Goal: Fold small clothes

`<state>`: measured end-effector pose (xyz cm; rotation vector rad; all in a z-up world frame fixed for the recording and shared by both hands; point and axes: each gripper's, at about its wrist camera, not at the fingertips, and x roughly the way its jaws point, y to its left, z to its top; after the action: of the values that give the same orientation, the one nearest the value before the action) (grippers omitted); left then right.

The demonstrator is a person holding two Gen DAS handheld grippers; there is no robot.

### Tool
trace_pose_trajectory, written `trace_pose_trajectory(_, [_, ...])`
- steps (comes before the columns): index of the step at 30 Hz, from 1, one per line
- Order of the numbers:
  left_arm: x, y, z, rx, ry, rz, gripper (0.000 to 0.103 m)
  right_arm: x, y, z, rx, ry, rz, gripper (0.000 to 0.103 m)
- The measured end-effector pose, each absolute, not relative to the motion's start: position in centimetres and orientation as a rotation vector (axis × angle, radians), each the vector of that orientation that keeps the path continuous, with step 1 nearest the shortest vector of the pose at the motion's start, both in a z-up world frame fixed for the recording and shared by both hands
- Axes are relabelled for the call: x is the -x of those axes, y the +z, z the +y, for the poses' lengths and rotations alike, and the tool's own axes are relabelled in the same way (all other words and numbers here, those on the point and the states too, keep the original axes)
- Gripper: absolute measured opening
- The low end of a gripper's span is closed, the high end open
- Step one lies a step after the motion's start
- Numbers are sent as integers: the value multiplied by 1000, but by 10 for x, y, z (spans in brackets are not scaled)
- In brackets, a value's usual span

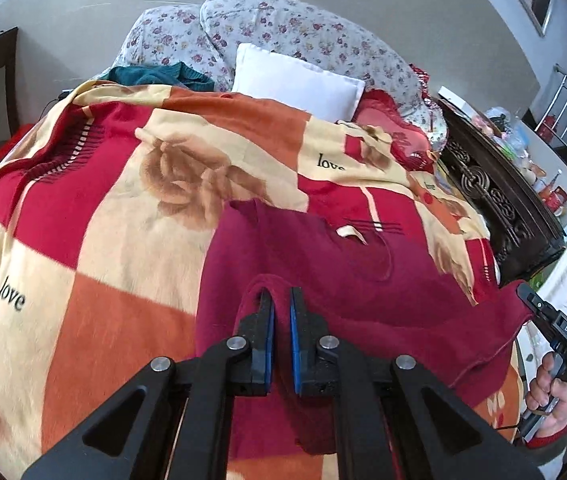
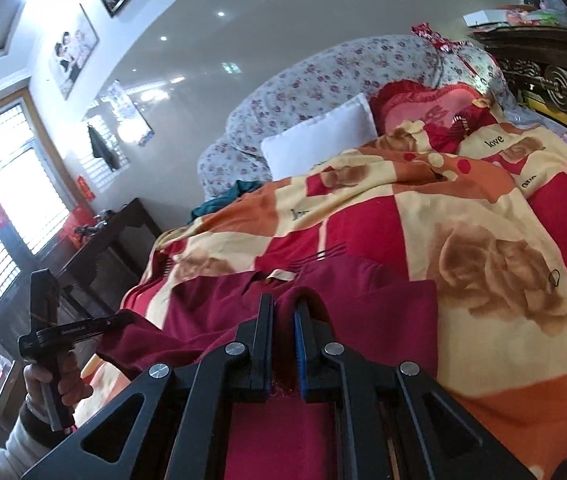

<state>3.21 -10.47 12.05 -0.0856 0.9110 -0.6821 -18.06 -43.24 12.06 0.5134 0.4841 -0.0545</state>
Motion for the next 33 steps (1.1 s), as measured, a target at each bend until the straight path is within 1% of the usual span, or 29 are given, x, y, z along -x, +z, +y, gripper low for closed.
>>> trace_pose_trajectory(7, [-68, 112, -120, 136, -652, 934, 6, 140, 103, -467, -589, -91, 505, 10])
trace_pose_trajectory(11, [-91, 92, -129, 170, -644, 999, 7, 108, 68, -490, -678, -140, 591, 11])
trace_pose_trajectory(14, [-105, 78, -126, 232, -670, 1047, 10, 95, 51, -499, -691, -187, 660, 12])
trace_pose_trajectory(16, [-108, 77, -122, 263, -702, 1053, 12, 96, 51, -501, -698, -181, 641, 12])
trace_pose_trajectory(17, [-108, 79, -120, 262, -709, 1048, 14, 99, 55, -500, -688, -175, 616, 13])
trace_pose_trajectory(18, [-106, 82, -120, 254, -715, 1040, 19, 101, 59, -500, -682, -172, 597, 15])
trace_pose_trajectory(19, [-105, 86, -119, 240, -708, 1026, 25, 103, 62, -499, -681, -171, 586, 22])
trace_pose_trajectory(20, [-103, 92, -117, 225, -675, 997, 45, 105, 66, -500, -684, -173, 574, 28])
trace_pose_trajectory(21, [-101, 98, -113, 220, -644, 959, 62, 107, 70, -501, -685, -195, 557, 55])
trace_pose_trajectory(22, [-99, 105, -108, 231, -629, 914, 65, 110, 75, -502, -691, -216, 527, 74])
trace_pose_trajectory(25, [-94, 118, -102, 235, -638, 883, 66, 122, 91, -507, -715, -226, 475, 75])
trace_pose_trajectory(29, [-75, 123, -107, 146, -651, 857, 67, 127, 106, -483, -628, -173, 505, 75])
trace_pose_trajectory(32, [-65, 119, -121, 74, -654, 848, 67, 117, 105, -459, -542, -143, 575, 69])
trace_pose_trajectory(33, [-64, 116, -127, 61, -654, 854, 67, 111, 104, -452, -520, -141, 601, 66])
